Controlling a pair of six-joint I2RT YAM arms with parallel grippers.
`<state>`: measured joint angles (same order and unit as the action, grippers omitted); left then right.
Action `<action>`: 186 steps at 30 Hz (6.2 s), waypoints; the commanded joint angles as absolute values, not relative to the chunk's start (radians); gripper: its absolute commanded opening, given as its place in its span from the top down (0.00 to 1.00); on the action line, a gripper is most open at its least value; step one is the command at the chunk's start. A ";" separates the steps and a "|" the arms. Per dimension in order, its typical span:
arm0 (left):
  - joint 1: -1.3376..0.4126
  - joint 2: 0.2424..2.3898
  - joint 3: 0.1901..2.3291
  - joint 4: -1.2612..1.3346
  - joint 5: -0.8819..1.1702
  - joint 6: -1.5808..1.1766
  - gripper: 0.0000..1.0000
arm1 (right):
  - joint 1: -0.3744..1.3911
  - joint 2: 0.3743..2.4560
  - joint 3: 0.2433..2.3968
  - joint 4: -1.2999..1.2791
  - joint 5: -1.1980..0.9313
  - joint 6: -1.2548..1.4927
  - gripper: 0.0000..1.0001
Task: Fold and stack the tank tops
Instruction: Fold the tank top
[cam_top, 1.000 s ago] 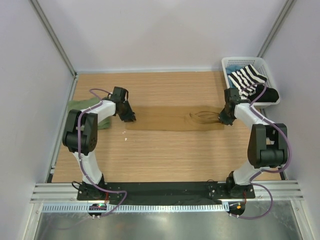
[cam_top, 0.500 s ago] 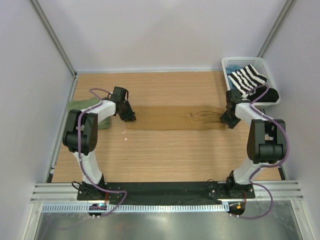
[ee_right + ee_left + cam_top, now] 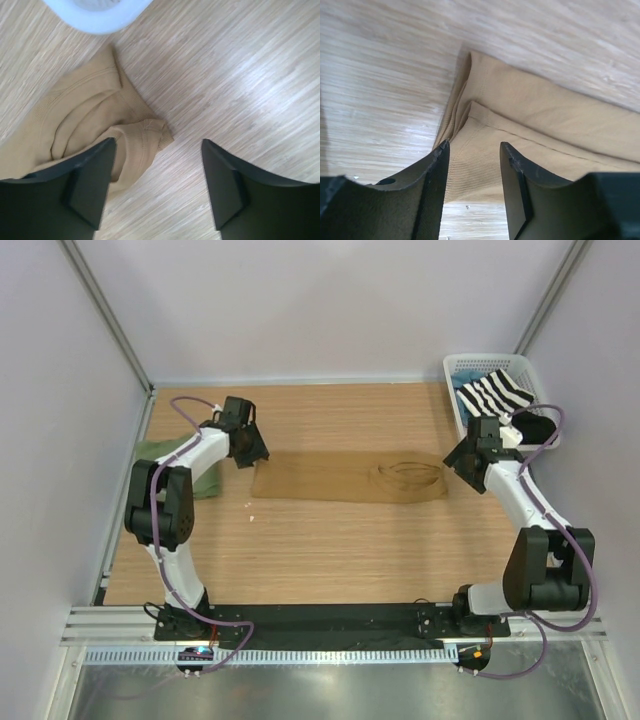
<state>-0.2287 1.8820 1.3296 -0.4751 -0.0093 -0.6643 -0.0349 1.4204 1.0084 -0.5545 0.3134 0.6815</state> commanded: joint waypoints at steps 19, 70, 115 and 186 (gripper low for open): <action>-0.221 2.108 1.598 -0.575 -0.052 -0.617 0.52 | 0.092 1.308 0.681 -0.290 -0.118 0.655 0.67; -0.637 1.095 0.485 -0.275 -0.103 -1.008 0.18 | 0.143 2.191 1.792 -0.317 -0.285 0.558 0.43; -0.908 1.301 0.383 0.169 0.009 -1.187 0.57 | 0.152 2.319 1.768 -0.351 -0.402 0.592 0.90; -0.933 1.373 0.526 -0.067 -0.025 -1.131 0.66 | 0.603 1.072 0.429 -0.350 -0.238 0.759 0.99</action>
<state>-0.9287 1.3964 0.5327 -0.0185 0.0174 -1.1423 0.5968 1.0943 0.4099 -0.3279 -0.2443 0.7628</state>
